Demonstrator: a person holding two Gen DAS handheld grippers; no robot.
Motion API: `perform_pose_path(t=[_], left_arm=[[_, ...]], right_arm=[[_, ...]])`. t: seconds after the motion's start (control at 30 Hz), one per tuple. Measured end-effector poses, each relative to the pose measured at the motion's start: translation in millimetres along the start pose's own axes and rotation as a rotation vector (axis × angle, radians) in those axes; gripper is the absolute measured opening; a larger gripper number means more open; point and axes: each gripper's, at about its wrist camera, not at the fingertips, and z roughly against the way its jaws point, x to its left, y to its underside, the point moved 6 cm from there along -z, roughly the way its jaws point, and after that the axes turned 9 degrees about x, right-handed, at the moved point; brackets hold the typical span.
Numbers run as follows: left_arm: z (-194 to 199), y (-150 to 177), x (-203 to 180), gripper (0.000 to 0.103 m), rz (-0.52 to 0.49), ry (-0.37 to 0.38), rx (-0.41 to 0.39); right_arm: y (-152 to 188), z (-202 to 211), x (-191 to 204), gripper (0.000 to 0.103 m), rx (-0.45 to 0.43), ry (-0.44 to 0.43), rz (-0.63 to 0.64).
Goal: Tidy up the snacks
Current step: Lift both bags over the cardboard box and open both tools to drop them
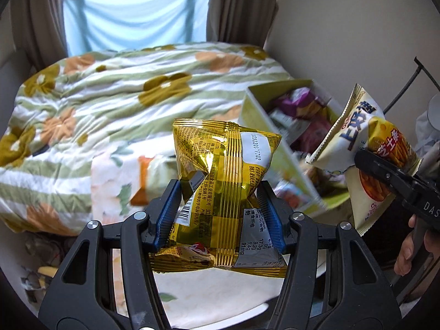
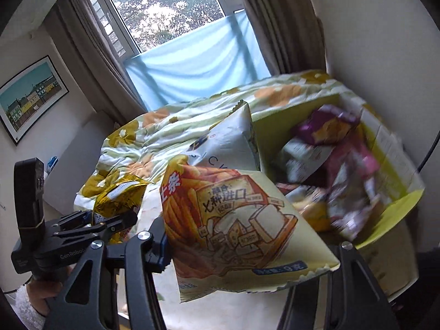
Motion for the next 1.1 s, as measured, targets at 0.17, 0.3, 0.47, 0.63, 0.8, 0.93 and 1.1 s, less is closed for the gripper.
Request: perform_pose_path(t=[0.17, 0.3, 0.47, 0.63, 0.8, 0.93, 1.1], left_arm=[[-20, -34, -61, 0.054, 0.017, 0.019, -0.015], [-47, -55, -106, 0.054, 0.029, 0.03, -0.005], [-83, -73, -148, 0.054, 0.048, 0.028, 0.026], [-115, -85, -176, 0.054, 0.069, 0.026, 0.069], [-132, -87, -181, 0.101, 0.094, -0.01, 0.108], [-128, -73, -172, 0.102, 0.127, 0.002, 0.104], [-114, -51, -159, 0.102, 0.169, 0.0, 0.096]], right_arm=[[-29, 15, -54, 0.052, -0.002, -0.004, 0.015], [-48, 16, -96, 0.052, 0.008, -0.013, 0.016], [-68, 14, -141, 0.052, 0.032, -0.029, 0.022], [-79, 12, -167, 0.052, 0.051, -0.048, 0.024], [-85, 10, -185, 0.052, 0.06, -0.071, 0.017], [-84, 10, -189, 0.052, 0.063, -0.075, 0.015], [-84, 9, -189, 0.052, 0.073, -0.08, 0.03]])
